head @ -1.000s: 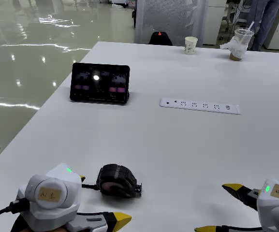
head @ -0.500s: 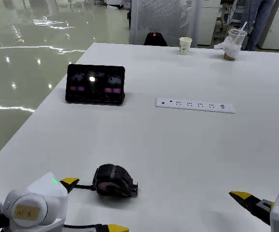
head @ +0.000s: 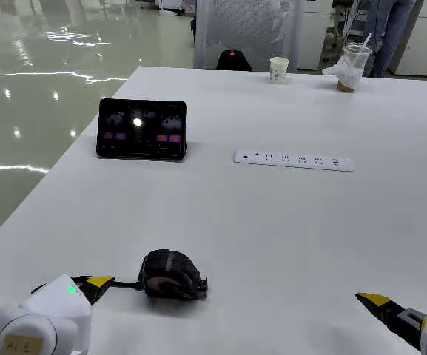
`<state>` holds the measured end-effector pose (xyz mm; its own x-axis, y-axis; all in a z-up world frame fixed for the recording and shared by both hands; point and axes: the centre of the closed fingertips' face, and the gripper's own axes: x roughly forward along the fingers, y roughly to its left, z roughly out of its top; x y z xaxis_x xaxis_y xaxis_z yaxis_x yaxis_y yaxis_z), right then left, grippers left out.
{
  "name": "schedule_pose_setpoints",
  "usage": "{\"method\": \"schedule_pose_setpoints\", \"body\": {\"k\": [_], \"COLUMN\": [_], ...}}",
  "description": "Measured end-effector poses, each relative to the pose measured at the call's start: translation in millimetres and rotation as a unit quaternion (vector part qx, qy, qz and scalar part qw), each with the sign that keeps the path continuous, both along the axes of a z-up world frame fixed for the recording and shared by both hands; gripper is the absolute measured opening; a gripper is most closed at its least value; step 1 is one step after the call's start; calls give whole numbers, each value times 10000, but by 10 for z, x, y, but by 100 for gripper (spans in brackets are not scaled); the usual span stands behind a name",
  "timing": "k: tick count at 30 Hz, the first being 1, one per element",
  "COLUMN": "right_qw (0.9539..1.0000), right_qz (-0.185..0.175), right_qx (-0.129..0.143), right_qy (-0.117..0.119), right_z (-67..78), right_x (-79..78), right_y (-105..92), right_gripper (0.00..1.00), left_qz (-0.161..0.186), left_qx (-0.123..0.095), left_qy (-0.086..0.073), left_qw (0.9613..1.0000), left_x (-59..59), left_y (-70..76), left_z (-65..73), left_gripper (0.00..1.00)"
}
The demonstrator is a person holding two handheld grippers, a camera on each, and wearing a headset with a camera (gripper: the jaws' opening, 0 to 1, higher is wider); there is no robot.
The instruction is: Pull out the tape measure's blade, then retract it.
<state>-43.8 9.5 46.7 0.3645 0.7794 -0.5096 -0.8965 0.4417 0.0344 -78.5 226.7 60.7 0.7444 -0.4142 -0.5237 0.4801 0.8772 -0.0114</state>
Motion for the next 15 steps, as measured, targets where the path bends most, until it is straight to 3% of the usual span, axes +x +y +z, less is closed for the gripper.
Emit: {"method": "schedule_pose_setpoints", "body": {"k": [15], "right_qw": [10000], "right_qz": [8], "right_qx": [28], "right_qy": [-19], "right_z": [21], "right_x": [-44], "right_y": [-19], "right_gripper": [99], "left_qz": [68], "left_qx": [-100], "left_qy": [-112], "left_qw": [9999], "left_x": [-58], "left_y": [31], "left_z": [67], "left_gripper": [99]}}
